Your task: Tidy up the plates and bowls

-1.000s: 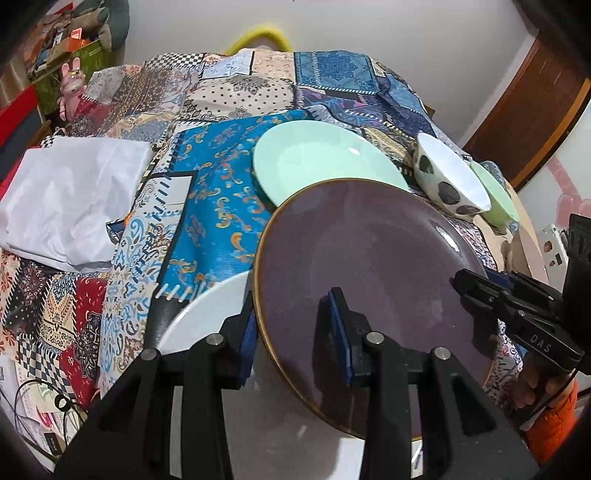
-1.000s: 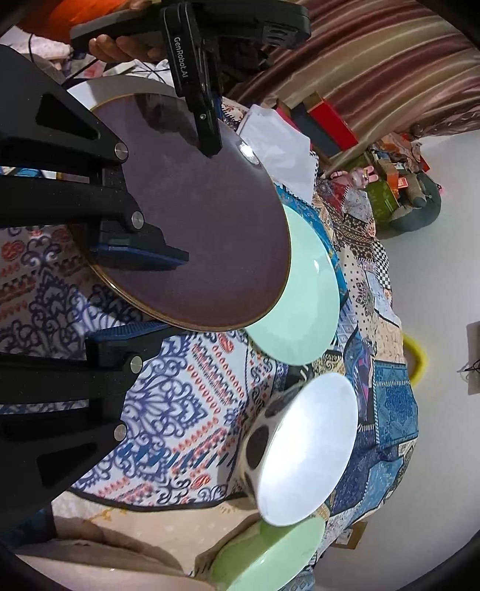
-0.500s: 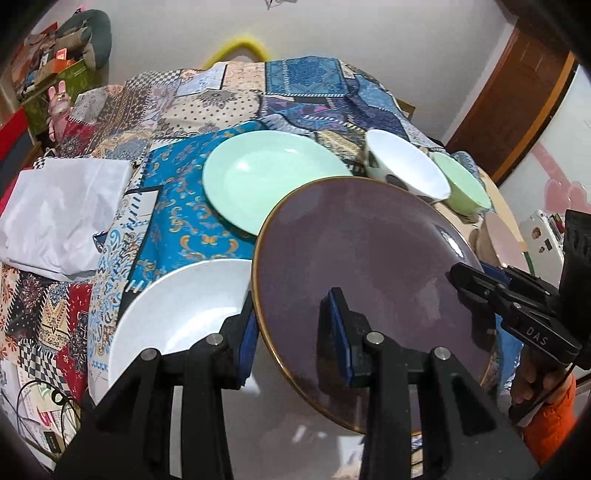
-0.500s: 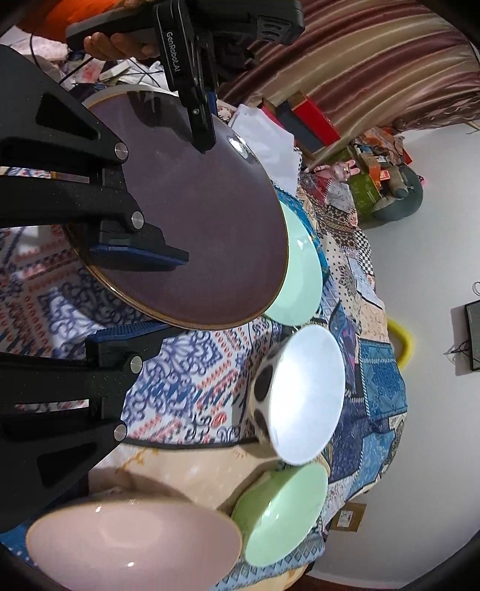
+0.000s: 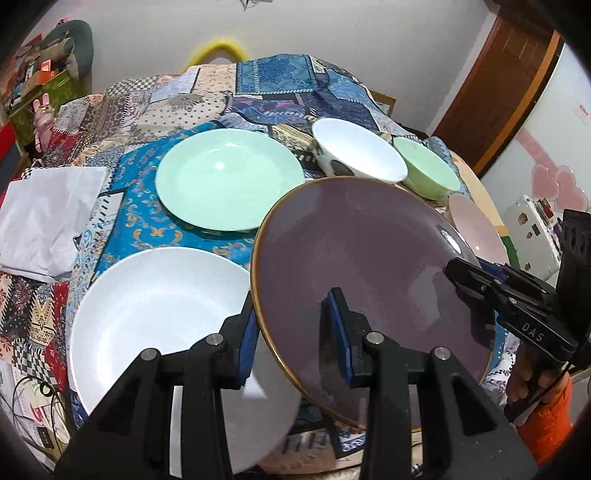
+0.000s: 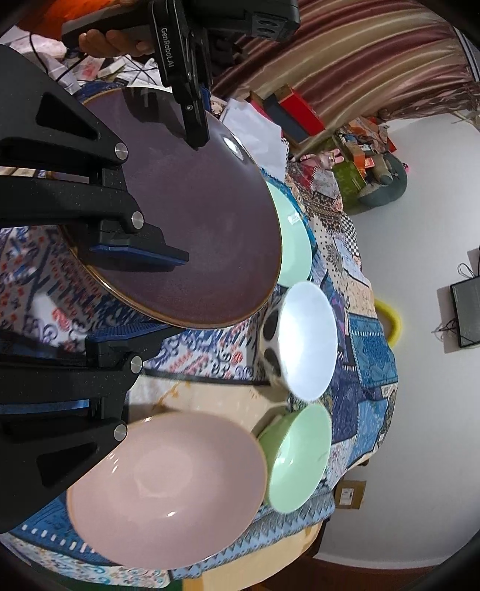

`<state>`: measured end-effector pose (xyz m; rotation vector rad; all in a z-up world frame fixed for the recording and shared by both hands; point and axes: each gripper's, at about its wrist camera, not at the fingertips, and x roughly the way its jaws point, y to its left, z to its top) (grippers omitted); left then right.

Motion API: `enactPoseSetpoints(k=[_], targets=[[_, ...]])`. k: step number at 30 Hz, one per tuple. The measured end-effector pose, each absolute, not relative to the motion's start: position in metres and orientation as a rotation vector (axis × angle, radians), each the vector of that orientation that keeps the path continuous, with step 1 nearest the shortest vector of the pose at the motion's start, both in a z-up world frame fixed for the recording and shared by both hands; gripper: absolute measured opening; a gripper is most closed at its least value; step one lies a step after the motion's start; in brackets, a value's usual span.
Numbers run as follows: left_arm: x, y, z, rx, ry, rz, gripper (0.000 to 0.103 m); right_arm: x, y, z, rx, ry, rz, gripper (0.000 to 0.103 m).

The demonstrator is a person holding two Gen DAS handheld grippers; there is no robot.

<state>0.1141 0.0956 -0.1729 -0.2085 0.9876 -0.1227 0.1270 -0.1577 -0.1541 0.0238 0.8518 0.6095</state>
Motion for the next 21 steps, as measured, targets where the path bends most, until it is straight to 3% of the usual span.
enactPoseSetpoints(k=[21], targets=[[0.13,0.057,-0.214,-0.185,1.109,-0.16,0.036,0.116,-0.2,-0.191,0.062,0.936,0.518,0.027]])
